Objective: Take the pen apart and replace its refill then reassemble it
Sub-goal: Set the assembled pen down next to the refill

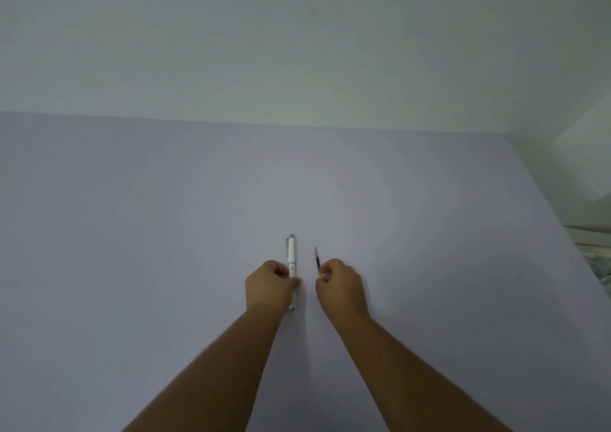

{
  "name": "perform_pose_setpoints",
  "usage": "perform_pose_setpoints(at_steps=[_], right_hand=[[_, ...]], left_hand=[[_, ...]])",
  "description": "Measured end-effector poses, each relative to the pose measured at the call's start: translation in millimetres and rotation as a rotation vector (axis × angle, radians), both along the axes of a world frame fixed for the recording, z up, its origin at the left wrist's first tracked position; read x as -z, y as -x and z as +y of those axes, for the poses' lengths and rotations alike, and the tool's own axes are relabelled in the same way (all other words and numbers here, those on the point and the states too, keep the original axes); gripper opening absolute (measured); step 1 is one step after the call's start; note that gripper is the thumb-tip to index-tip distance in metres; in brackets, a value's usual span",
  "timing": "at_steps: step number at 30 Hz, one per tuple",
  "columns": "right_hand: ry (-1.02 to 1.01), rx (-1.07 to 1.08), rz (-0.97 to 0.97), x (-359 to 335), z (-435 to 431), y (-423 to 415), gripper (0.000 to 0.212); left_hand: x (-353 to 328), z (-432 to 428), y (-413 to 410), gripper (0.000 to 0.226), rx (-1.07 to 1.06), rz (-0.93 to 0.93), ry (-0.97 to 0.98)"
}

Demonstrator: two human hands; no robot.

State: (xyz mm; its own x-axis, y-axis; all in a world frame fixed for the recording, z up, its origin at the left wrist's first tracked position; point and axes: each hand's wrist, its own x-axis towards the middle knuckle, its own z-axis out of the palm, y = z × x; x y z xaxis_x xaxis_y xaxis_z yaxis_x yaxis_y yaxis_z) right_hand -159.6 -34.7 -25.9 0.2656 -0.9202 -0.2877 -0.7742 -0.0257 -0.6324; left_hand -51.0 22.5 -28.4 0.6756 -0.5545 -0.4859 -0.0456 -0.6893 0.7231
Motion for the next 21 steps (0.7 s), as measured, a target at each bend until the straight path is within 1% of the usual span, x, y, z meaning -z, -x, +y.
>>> perform_pose_setpoints(at_steps=[21], right_hand=[[-0.014, -0.006, -0.022, 1.6, 3.3, 1.4, 0.015]], left_hand=[[3.6, 0.9, -0.9, 0.016, 0.015, -0.034, -0.023]])
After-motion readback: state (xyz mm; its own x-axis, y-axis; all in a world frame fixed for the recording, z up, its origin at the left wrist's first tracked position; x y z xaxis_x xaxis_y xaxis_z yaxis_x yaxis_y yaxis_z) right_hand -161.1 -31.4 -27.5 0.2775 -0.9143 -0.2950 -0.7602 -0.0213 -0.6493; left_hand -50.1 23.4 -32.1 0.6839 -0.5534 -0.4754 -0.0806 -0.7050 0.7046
